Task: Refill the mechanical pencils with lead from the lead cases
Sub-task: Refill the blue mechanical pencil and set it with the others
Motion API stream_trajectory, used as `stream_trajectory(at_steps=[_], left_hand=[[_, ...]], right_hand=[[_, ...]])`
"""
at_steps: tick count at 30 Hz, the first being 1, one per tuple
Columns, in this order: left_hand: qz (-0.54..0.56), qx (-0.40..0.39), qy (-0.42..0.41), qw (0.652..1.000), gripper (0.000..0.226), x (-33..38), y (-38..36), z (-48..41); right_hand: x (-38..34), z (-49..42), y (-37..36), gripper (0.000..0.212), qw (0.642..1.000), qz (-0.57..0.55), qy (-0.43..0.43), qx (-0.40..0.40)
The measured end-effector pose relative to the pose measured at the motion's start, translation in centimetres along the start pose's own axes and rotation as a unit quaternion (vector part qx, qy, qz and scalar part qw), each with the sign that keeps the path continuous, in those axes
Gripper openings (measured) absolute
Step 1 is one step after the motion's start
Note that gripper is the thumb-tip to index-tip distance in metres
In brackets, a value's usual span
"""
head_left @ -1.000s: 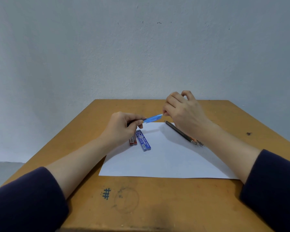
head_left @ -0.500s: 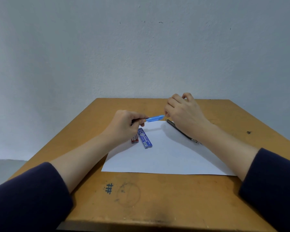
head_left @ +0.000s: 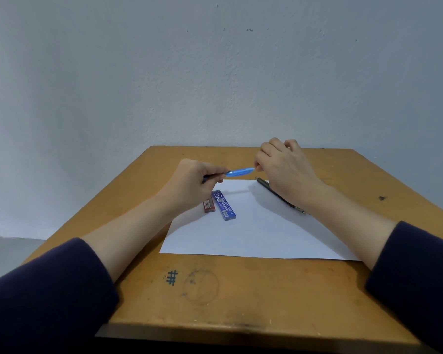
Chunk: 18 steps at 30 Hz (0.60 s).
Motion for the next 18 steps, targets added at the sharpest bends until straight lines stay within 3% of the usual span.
stream_trajectory(at_steps=[7,18], left_hand=[[-0.011,-0.006,-0.010,1.000,0.023,0.2,0.3,-0.3],[0.072,0.001,0.087,0.994,0.022,-0.6,-0.2,0.1]], right_hand=[[0.2,-0.6,0.9,0.033,0.998,0.057,0.029,0.018],[0.2,-0.6,1.3,0.031,0.997,0.030,0.054,0.040]])
Point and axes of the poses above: each hand's wrist, its own z-axis away from the middle knuckle, its own y-axis out of the back of the hand, x = y × z, the point moved 4 cm from there along -z, towards the middle knuckle, and after that the axes turned 14 degrees about -y, right-handed, at the moved point
